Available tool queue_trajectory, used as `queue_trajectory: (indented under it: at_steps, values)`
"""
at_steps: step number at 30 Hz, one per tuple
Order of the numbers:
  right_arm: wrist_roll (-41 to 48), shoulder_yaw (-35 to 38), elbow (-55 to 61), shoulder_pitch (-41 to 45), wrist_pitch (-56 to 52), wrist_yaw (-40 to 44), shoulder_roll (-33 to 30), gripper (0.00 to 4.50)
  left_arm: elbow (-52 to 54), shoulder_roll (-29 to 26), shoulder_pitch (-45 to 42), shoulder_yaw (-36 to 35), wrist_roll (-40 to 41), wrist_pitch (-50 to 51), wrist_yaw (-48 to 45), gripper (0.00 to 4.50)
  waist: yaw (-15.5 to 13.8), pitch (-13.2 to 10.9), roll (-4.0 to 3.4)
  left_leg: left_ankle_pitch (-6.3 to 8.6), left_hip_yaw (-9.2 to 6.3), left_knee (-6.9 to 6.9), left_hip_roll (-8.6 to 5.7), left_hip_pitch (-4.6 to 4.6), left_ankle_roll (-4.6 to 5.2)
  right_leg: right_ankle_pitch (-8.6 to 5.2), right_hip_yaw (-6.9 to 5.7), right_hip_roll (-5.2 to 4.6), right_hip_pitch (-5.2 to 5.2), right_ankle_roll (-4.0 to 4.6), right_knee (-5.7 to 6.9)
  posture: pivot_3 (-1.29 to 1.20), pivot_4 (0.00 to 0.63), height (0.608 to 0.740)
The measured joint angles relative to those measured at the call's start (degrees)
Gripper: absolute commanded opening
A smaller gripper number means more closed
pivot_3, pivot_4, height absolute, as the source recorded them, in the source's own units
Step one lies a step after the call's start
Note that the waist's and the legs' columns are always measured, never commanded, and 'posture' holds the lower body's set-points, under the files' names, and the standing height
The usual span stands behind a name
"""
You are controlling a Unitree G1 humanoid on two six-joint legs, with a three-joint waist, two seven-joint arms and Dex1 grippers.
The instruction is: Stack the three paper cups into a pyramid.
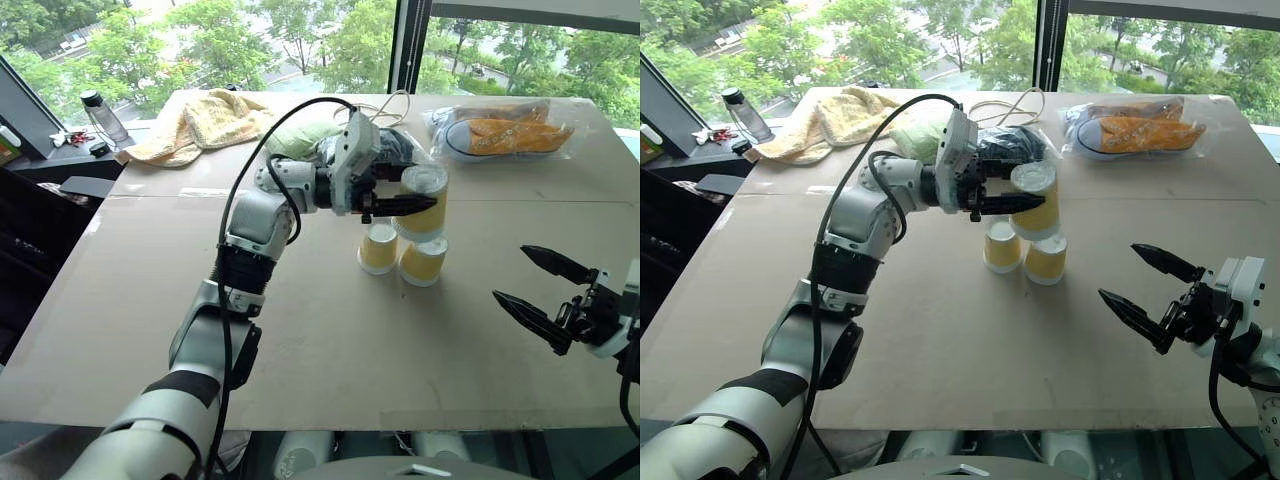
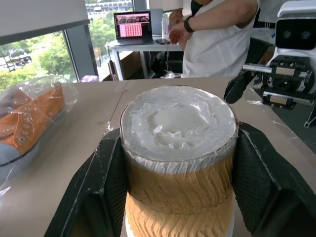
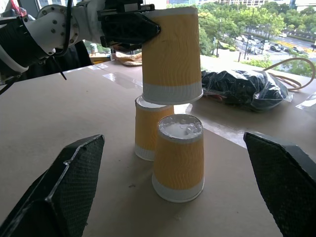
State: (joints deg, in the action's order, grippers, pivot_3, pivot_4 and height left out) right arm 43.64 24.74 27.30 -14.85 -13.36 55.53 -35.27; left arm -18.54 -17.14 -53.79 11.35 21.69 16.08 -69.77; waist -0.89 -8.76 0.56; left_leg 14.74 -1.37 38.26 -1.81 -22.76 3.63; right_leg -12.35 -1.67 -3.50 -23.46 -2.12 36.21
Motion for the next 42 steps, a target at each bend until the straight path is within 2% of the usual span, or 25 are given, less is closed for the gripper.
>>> queue_trajectory:
  at_steps: [25, 26, 28, 30, 42]
  values:
    - [0.0, 0.0, 0.0, 2.2, -0.2, -0.8, -0.6, 4.50, -3.9, 0.0, 0.1, 0.4, -4.8, -4.1, -1.5, 2.29, 0.0, 0.0, 0.00, 0.00, -0.01, 0.01, 0.00, 0.00, 0.00, 0.00, -0.01, -0.04, 0.00, 0.00, 0.02, 0.00, 0.150, 0.740]
    - [0.0, 0.0, 0.0, 2.2, -0.2, -0.8, -0.6, 4.50, -4.2, 0.1, 0.1, 0.4, -4.8, -4.2, -1.5, 3.07, 0.0, 0.0, 0.00, 0.00, -0.01, 0.01, 0.00, 0.00, 0.00, 0.00, -0.01, -0.04, 0.00, 0.00, 0.02, 0.00, 0.150, 0.740]
    - [0.0, 0.0, 0.0, 2.1, -0.2, -0.8, -0.6, 4.50, -4.5, 0.3, 0.1, 0.4, -4.8, -4.8, -1.4, 3.53, 0.0, 0.0, 0.00, 0.00, -0.01, 0.01, 0.00, 0.00, 0.01, 0.00, -0.01, -0.04, 0.00, 0.00, 0.03, 0.00, 0.150, 0.740]
    - [0.0, 0.0, 0.0, 2.0, -0.2, -0.7, -0.6, 4.50, -4.7, 0.5, 0.1, 0.4, -4.8, -5.2, -1.1, 4.44, 0.0, 0.0, 0.00, 0.00, -0.01, 0.01, 0.00, 0.00, 0.01, 0.00, -0.01, -0.04, 0.00, 0.00, 0.03, 0.00, 0.150, 0.740]
    - [-0.4, -0.2, -0.2, 2.3, -0.2, 0.0, -0.6, 4.50, -3.6, 1.5, 2.0, -2.7, -3.1, -6.2, 0.3, 4.44, 0.1, 0.0, 0.00, 0.00, -0.01, 0.02, 0.01, 0.01, 0.01, 0.00, 0.01, -0.10, -0.01, 0.00, 0.08, 0.00, 0.150, 0.740]
